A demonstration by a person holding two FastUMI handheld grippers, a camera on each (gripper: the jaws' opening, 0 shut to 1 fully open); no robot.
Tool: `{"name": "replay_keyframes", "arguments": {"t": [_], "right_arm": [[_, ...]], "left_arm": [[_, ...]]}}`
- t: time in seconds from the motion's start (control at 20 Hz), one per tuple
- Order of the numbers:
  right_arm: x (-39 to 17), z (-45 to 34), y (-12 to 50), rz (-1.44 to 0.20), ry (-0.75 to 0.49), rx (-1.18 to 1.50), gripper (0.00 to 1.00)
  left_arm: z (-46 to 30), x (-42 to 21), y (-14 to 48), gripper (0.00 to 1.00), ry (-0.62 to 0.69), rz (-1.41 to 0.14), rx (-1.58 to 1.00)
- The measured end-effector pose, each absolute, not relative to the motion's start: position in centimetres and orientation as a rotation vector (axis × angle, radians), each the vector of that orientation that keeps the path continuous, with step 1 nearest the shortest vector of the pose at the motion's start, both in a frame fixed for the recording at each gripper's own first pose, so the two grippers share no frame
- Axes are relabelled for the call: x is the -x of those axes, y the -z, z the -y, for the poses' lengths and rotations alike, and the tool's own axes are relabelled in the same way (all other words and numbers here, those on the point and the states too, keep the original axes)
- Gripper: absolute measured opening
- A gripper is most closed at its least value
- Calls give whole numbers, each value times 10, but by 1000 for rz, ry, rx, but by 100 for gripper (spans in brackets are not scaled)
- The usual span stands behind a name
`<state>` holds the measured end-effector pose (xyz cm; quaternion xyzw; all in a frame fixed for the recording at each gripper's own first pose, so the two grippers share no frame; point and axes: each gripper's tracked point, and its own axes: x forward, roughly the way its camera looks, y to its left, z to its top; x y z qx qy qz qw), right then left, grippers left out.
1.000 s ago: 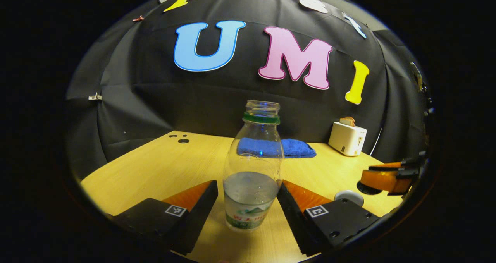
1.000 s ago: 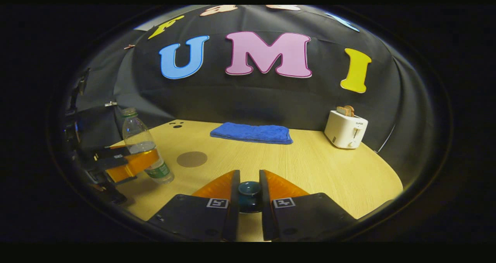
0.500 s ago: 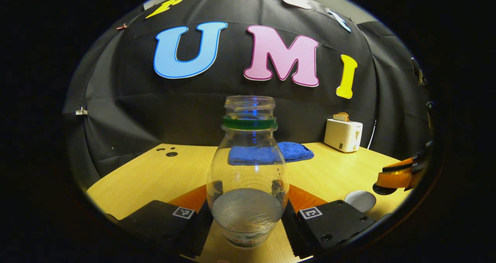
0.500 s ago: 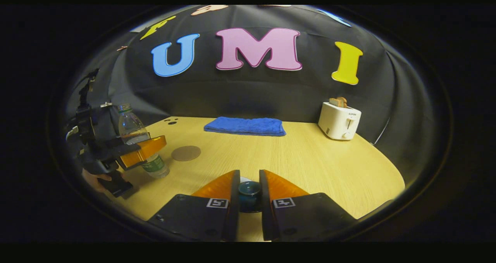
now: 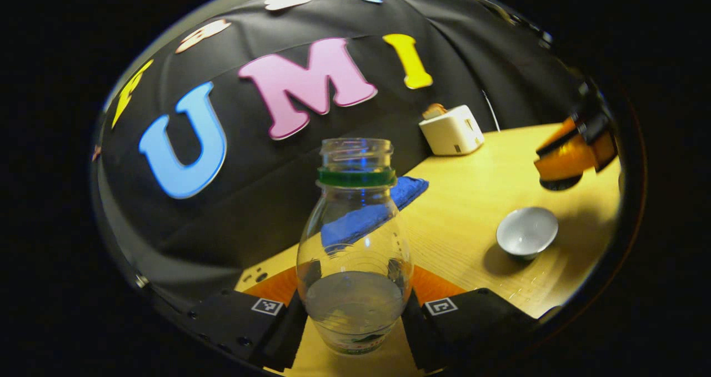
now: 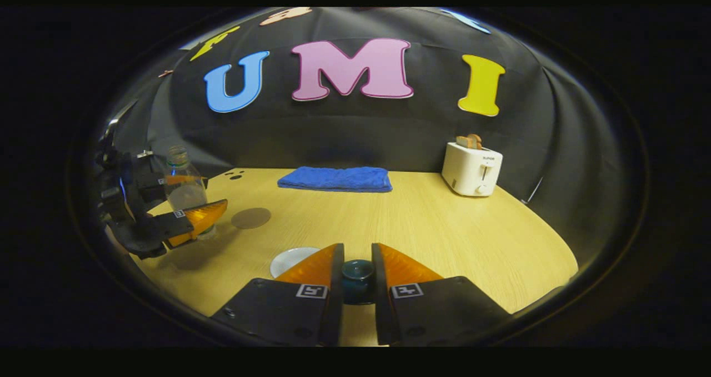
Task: Open the teacup lid with one hand, grasp the water bottle and pour water into the teacup with the other hand; after pouring, place the water bottle on the coaster and then close the teacup lid.
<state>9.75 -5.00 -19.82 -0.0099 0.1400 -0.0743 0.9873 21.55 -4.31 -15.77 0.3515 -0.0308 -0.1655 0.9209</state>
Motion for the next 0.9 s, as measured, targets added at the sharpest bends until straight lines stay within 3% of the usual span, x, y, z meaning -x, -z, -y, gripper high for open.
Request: {"name": "replay_keyframes", "arguments": {"t": [0.15,0.25,0.3,0.35,0.5,0.55,0.9], "right_arm": [[-93,66,198,-280,161,20,27],[-90,76,198,-280,166,15,22],[-89,82,197,-280,169,16,27],[-88,89,197,-279,172,17,25],[-83,105,198,-283,183,18,32],[-82,109,199,-285,187,15,27],[-71,127,206,-298,194,7,27]], "left_arm": [[58,-222,159,77,340,93,-937],[66,-225,178,77,366,62,-1003],[69,-226,184,77,372,49,-1043],[71,-227,186,77,376,51,-1093],[85,-226,193,77,397,79,-1255],[89,-227,198,77,414,82,-1295],[107,-227,219,77,510,81,-1526]]}}
